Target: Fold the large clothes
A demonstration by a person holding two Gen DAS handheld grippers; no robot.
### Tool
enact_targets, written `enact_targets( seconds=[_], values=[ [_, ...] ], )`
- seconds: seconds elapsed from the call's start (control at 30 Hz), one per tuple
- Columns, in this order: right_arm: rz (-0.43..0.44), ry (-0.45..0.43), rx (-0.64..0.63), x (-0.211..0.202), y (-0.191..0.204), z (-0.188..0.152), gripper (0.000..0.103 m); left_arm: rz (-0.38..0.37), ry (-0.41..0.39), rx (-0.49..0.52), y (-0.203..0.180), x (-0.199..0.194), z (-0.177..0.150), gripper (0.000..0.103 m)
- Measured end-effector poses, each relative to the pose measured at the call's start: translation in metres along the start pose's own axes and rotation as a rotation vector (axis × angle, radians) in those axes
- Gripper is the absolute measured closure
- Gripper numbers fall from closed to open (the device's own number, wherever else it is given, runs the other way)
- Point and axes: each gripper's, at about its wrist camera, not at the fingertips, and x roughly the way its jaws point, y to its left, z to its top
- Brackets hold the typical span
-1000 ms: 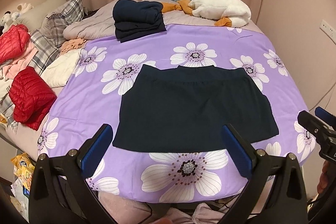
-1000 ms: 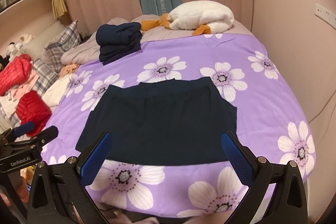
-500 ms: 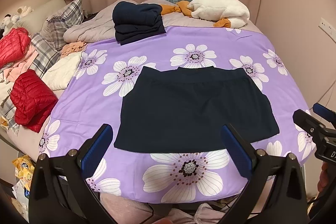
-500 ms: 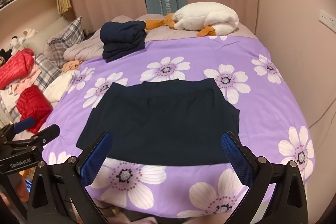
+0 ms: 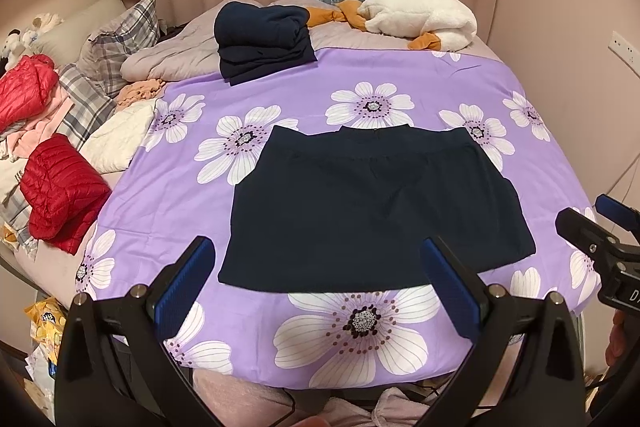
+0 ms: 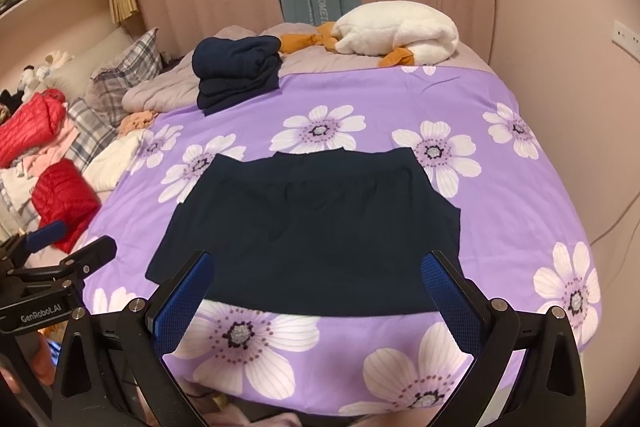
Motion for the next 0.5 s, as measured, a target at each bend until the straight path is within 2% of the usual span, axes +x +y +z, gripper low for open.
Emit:
enact_targets(
  seconds=[0.5],
  values=[
    [0.006,-0.001,0.0,0.0021,-0.0008,-0.001,0.0,0.002,-0.008,-0.004,0.0004,0.0025,-0.0006,0.0]
  ],
)
